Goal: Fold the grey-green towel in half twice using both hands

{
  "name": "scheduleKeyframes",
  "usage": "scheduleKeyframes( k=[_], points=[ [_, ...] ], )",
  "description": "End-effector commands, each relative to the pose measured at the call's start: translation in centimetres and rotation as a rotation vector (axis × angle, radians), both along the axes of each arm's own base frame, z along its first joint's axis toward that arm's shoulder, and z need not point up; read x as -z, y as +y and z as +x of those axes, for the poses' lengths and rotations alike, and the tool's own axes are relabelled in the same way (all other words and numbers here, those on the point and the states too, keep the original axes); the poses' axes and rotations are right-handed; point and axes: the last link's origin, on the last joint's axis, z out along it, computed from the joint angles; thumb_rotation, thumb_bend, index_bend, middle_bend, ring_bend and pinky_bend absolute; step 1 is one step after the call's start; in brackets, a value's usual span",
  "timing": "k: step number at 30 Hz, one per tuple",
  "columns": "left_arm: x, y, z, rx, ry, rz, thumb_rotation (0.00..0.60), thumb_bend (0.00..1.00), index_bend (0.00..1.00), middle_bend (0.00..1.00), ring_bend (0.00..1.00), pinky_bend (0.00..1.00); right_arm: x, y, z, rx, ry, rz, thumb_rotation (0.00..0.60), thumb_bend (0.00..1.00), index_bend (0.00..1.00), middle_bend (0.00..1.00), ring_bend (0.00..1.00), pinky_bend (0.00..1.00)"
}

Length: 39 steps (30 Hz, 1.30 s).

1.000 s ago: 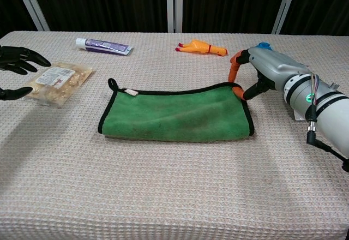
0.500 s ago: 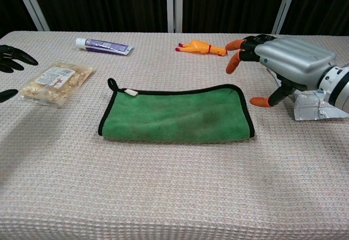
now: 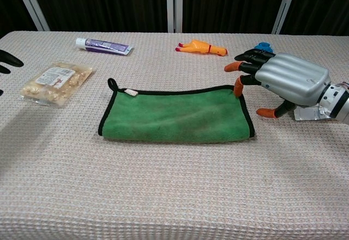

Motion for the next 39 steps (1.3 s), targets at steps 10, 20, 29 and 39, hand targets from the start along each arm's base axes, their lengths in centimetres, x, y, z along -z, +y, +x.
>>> scheduleKeyframes(
  k=[10,20,29,39],
  points=[
    [-0.8,-0.2,-0.4,-0.028,-0.065,-0.012,0.600,0.36,0.21,0.13,0.14,0.14,1.8,0.3,0.3,-0.120,-0.004,0.019,0.600,0.16,0.39,0.11,0.00,0.00],
    [-1.4,-0.5,-1.0,-0.054,-0.126,-0.014,0.600,0.36,0.21,0.13,0.14,0.14,2.4,-0.3,0.5,-0.115,0.010,0.017,0.600,0.17,0.40,0.13,0.00,0.00],
    [-1.6,-0.7,-1.3,-0.056,-0.143,-0.019,0.600,0.36,0.21,0.13,0.14,0.14,2.6,-0.5,1.0,-0.113,-0.016,0.017,0.600,0.32,0.49,0.18,0.01,0.00],
    [-1.9,-0.5,-1.4,-0.062,-0.150,-0.012,0.600,0.37,0.21,0.13,0.14,0.14,0.6,-0.3,0.6,-0.164,-0.044,-0.034,0.600,0.48,0.69,0.26,0.05,0.00]
  ],
)
